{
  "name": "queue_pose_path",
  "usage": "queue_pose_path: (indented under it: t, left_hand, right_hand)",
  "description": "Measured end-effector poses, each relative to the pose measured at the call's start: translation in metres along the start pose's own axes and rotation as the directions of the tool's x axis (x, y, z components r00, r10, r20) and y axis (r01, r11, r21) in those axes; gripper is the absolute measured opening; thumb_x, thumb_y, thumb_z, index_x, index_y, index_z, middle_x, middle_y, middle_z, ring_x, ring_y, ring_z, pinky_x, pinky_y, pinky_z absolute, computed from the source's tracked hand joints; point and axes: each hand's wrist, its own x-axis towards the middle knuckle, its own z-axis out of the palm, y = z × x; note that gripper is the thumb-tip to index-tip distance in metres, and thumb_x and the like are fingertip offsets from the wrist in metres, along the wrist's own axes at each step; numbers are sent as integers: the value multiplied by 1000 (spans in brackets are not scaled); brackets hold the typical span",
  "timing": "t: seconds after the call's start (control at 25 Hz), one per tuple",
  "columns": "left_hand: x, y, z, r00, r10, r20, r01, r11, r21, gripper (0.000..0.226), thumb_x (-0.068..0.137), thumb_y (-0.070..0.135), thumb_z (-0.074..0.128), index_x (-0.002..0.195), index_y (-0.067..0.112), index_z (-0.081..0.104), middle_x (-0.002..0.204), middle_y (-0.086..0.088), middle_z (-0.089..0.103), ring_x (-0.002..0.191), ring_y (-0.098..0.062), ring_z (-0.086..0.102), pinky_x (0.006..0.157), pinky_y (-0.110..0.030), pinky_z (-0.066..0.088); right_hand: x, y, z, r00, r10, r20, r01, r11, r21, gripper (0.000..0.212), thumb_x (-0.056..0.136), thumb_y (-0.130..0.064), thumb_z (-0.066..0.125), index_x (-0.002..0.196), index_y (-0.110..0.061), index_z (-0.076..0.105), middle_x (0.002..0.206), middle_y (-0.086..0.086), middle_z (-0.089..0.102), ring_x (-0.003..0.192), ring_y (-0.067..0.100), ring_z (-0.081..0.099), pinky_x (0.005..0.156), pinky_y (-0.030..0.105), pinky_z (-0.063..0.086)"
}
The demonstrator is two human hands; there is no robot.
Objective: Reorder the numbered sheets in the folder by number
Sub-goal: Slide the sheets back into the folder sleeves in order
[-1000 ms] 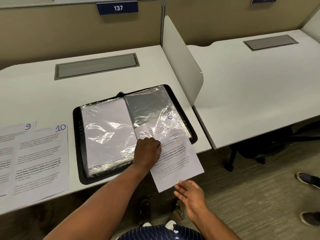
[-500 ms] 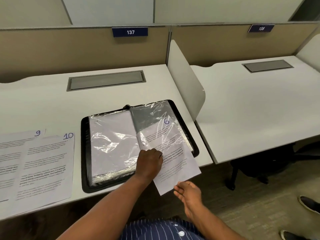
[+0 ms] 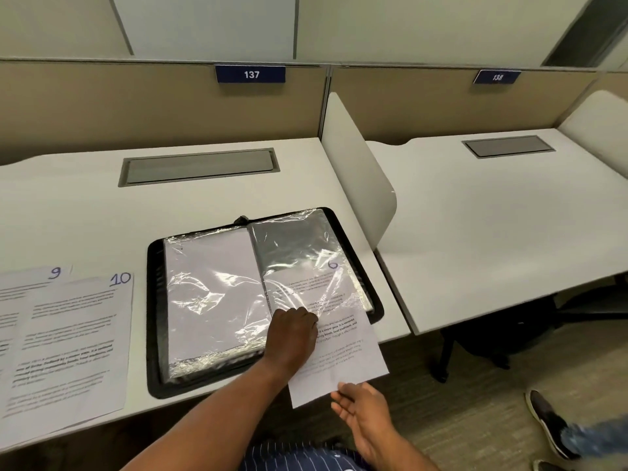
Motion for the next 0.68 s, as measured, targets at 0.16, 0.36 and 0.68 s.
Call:
queue_pose_path:
  t: [0.16,0.36,0.68]
  left_hand:
    - [2,-1,-3,999,8,38,-9,1000,27,13,87,31,64,75,26,68,74,6,66,69,-19,62,66,-34,40]
    - [1,-3,-9,999,36,34,-35,999,-26,7,83,30,68,80,26,72,76,6,68,71,-18,64,66,-34,44]
    - [-4,-4,-13,1000,-7,-11,5,991,-130,24,84,33,52,81,23,74,78,4,70,71,-20,66,66,-37,49]
  right_hand:
    - [2,-9,19,998,-55,-41,55,998,-11,16,95,-1,65,111,-5,67,103,18,75,97,31,71,85,43,60]
    - [11,-24,39,993,-94,-71,95,995,13,7,96,-4,65,102,-2,68,100,18,76,97,30,73,83,41,62]
    - [29,-50,78,979,-166,-121,168,986,10,3,92,-1,71,93,1,69,86,17,73,80,25,71,83,39,62]
